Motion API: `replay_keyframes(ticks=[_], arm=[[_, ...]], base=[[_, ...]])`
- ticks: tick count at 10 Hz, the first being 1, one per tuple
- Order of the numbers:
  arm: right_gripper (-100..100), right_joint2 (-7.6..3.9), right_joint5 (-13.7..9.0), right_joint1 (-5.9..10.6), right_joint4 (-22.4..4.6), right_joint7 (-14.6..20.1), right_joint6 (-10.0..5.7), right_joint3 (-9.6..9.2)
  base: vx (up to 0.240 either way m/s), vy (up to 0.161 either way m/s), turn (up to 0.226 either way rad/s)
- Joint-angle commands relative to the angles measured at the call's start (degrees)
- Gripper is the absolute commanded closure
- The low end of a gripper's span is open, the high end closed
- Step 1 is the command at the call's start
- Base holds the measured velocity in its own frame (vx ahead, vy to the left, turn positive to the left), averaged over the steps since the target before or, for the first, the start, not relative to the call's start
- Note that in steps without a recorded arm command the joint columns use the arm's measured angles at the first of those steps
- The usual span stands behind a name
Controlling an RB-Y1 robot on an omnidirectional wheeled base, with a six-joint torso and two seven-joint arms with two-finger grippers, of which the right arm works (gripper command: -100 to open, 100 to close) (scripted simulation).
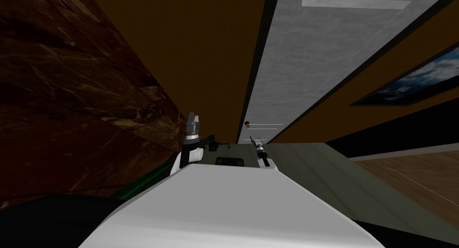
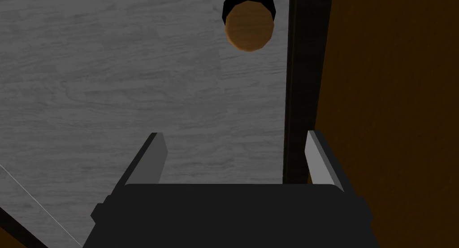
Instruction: Pull the door open
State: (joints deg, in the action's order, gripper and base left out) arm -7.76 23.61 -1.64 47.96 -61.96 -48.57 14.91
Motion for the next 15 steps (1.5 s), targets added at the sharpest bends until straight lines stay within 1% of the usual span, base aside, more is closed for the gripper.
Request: replay_keyframes(ticks=[1,3,4,5,6,7,8,9,12,13,14,15], arm=[[-100,-0.04,0.62,0.69,-1.87,-1.37,-0.54,0.25],[-100,-0.08,1.37,1.42,-4.00,-2.90,-1.17,0.54],[-100,-0.06,1.13,1.31,-3.31,-2.32,-0.82,0.45],[-100,-0.76,0.70,1.13,-4.08,-2.29,-1.48,1.04],[-100,-1.02,0.53,1.04,-4.34,-2.22,-1.72,1.27],[-100,-1.63,0.11,0.83,-4.94,-2.04,-2.27,1.79],[-100,-1.63,0.11,0.83,-4.94,-2.04,-2.27,1.79],[-100,-2.68,-0.59,0.47,-5.96,-1.74,-3.20,2.67],[-100,-4.66,-1.92,-0.21,-7.89,-1.18,-4.98,4.34],[-100,-5.13,-2.23,-0.37,-8.35,-1.04,-5.40,4.74],[-100,-5.13,-2.23,-0.37,-8.35,-1.04,-5.40,4.74],[-100,-5.21,-2.23,0.01,-8.98,-1.20,-5.80,4.74]], base=[[0.136,0.038,-0.012],[0.161,0.038,-0.010],[0.083,0.014,0.000],[0.120,0.024,0.114],[0.166,0.054,0.086],[0.173,0.068,0.117],[0.116,0.037,0.038],[0.145,0.046,0.140],[0.204,0.052,0.149],[0.194,-0.004,0.100],[0.137,0.001,0.031],[0.044,0.004,-0.002]])
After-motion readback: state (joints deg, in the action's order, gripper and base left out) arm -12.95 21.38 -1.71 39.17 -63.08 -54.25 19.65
